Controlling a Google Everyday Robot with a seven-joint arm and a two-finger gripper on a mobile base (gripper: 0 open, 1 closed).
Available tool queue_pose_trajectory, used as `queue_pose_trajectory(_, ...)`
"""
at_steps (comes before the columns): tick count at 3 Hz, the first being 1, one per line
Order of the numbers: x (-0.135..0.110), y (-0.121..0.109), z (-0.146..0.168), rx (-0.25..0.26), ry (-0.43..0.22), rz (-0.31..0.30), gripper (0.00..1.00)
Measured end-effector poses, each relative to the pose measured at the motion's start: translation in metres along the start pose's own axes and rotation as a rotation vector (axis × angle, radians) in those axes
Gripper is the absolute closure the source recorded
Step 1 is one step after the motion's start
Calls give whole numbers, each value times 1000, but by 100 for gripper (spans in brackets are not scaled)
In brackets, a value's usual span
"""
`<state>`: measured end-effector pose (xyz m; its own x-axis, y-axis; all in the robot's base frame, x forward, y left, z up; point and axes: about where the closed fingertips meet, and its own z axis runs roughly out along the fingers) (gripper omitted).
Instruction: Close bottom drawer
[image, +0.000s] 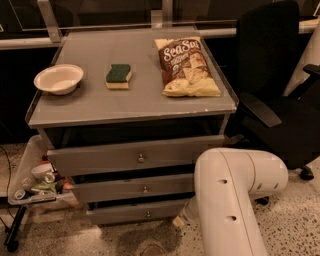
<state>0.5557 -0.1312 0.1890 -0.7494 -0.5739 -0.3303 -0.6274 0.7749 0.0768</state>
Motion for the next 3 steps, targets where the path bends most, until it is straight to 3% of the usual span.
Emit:
queue_pose_trajectory(2,-15,-8,7,44,-6,-3,88)
queue_pose_trajectory(3,-29,-15,9,80,-19,-9,100)
